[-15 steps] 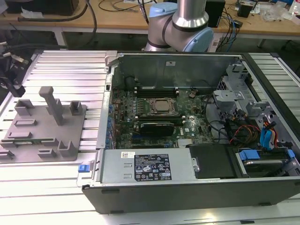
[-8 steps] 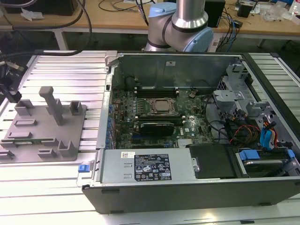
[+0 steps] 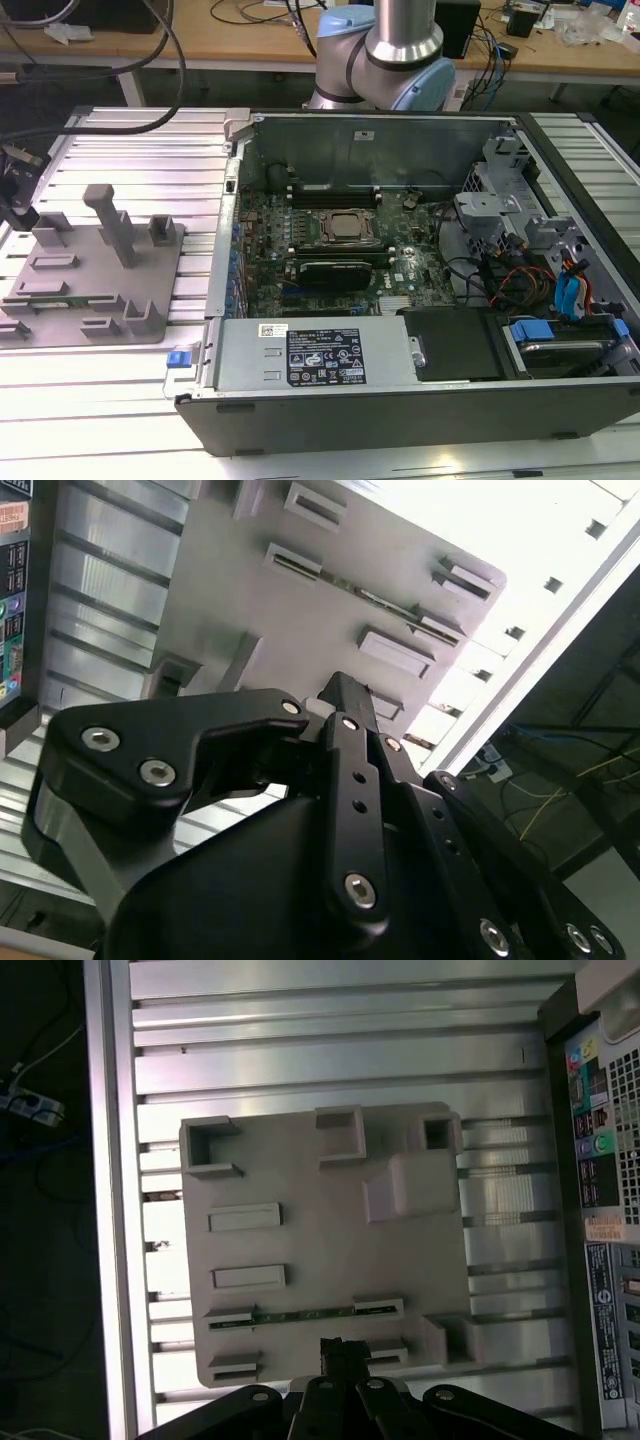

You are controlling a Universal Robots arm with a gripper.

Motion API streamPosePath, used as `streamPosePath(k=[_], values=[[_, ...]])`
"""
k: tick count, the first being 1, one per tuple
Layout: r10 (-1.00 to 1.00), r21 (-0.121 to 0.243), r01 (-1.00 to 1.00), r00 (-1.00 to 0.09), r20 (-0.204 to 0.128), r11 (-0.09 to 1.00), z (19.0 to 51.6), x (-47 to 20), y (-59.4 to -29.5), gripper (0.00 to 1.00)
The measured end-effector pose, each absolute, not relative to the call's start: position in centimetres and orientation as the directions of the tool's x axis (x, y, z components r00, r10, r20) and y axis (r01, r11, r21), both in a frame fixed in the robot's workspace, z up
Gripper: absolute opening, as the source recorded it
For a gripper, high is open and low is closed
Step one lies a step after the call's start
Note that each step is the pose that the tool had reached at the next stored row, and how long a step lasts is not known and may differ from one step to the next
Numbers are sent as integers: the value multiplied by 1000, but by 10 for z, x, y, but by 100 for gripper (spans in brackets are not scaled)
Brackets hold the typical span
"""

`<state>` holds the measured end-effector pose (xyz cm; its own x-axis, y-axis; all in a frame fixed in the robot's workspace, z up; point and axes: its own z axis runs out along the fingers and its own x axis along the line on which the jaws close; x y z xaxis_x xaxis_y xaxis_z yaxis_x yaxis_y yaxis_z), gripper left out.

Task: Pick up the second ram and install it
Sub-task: 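Reach for the second ram, then pick up the second ram and move it above second insertion slot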

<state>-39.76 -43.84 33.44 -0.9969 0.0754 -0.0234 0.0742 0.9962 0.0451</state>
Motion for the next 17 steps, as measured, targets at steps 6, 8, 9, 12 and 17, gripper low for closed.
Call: streamPosePath(k=[6, 8, 9, 12, 17], values=[[75, 45, 74, -997, -23, 996, 325, -408, -444, 8], [75, 45, 74, -997, -23, 996, 322, -409, -445, 8], [75, 45, 74, -997, -23, 996, 320, -409, -445, 8], [75, 44, 74, -997, -22, 996, 316, -409, -444, 8], [75, 44, 74, -997, -22, 996, 316, -409, -443, 8]])
